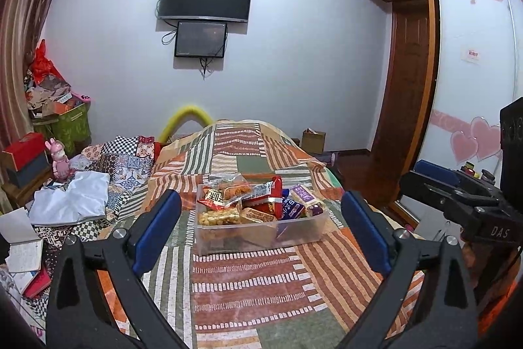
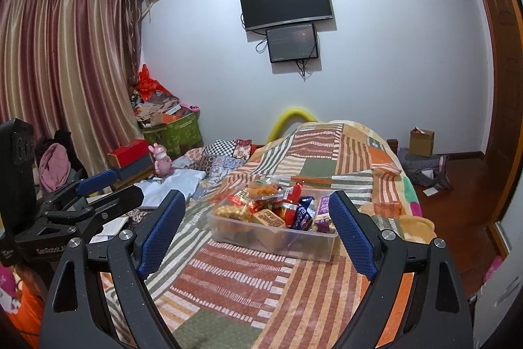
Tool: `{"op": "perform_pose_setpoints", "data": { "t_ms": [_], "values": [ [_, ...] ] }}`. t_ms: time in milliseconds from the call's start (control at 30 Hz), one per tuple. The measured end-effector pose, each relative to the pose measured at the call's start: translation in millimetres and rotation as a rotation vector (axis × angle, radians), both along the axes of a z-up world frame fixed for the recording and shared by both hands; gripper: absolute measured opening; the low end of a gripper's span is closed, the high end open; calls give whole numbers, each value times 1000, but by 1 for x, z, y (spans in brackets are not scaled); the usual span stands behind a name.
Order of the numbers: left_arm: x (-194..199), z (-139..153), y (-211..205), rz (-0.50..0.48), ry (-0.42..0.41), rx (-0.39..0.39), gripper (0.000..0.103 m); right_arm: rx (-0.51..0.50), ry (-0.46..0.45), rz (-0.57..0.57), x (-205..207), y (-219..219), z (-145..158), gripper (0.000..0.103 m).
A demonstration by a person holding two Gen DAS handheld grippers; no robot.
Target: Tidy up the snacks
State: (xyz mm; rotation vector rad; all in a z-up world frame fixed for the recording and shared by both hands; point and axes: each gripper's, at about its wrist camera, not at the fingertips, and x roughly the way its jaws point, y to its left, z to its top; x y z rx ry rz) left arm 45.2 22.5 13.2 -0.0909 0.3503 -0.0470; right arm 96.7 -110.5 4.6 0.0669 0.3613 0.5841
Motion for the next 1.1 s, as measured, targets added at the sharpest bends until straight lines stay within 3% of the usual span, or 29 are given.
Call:
{"op": "perform_pose_setpoints", "data": {
  "t_ms": [1100],
  "values": [
    [0, 0, -2, -17, 8, -10, 99, 7, 0, 6, -4, 1, 4, 88]
  ]
}}
